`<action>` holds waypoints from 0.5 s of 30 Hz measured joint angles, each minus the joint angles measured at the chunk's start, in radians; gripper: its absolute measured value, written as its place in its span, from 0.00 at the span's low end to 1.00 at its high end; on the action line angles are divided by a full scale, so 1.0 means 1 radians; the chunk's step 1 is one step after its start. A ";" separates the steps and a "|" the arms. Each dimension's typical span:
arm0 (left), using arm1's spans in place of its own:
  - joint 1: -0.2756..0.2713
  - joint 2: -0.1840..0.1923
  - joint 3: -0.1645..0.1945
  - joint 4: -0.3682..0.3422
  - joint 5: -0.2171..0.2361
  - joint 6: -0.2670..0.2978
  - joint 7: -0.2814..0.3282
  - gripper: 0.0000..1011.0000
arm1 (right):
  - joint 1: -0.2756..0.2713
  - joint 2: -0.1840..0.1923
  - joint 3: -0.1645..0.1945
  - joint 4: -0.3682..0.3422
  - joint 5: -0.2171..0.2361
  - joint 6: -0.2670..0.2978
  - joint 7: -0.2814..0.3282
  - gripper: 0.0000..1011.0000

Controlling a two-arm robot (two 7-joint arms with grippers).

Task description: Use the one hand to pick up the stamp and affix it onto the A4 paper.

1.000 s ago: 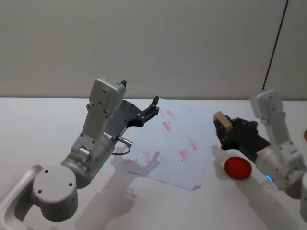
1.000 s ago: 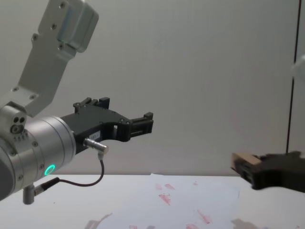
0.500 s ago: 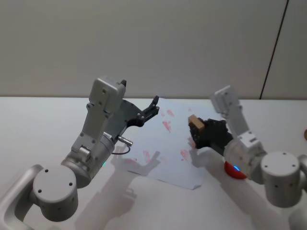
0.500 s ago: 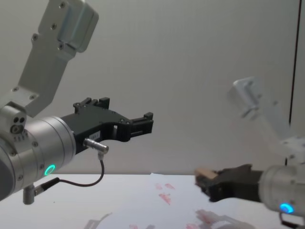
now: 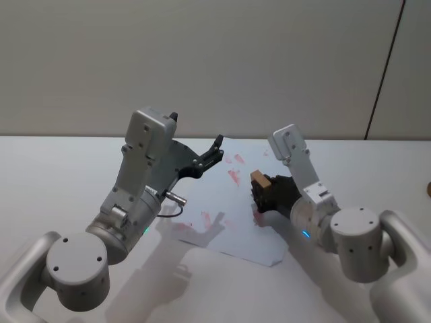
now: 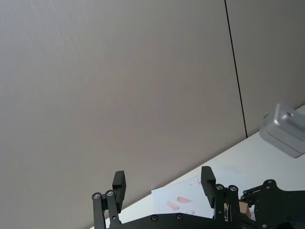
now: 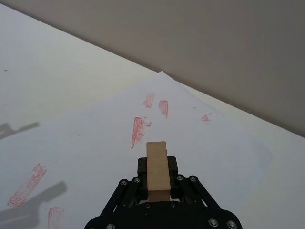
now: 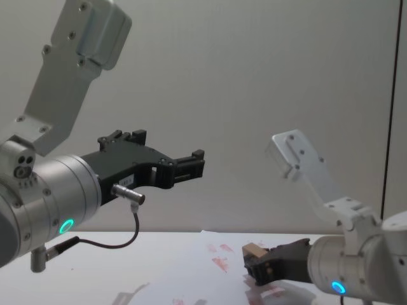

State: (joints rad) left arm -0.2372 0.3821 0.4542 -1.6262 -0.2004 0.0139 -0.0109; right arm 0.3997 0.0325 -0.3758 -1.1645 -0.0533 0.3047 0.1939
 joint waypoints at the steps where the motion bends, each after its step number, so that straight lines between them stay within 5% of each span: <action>1: 0.000 0.000 0.000 0.000 0.000 0.000 0.000 0.99 | 0.005 -0.006 -0.002 0.014 0.003 0.004 -0.008 0.22; 15: 0.000 0.000 0.000 0.000 0.000 0.000 0.000 0.99 | 0.026 -0.035 -0.008 0.072 0.027 0.035 -0.065 0.22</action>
State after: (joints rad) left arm -0.2372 0.3821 0.4542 -1.6262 -0.2004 0.0139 -0.0109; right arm 0.4257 -0.0024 -0.3835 -1.0921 -0.0262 0.3397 0.1291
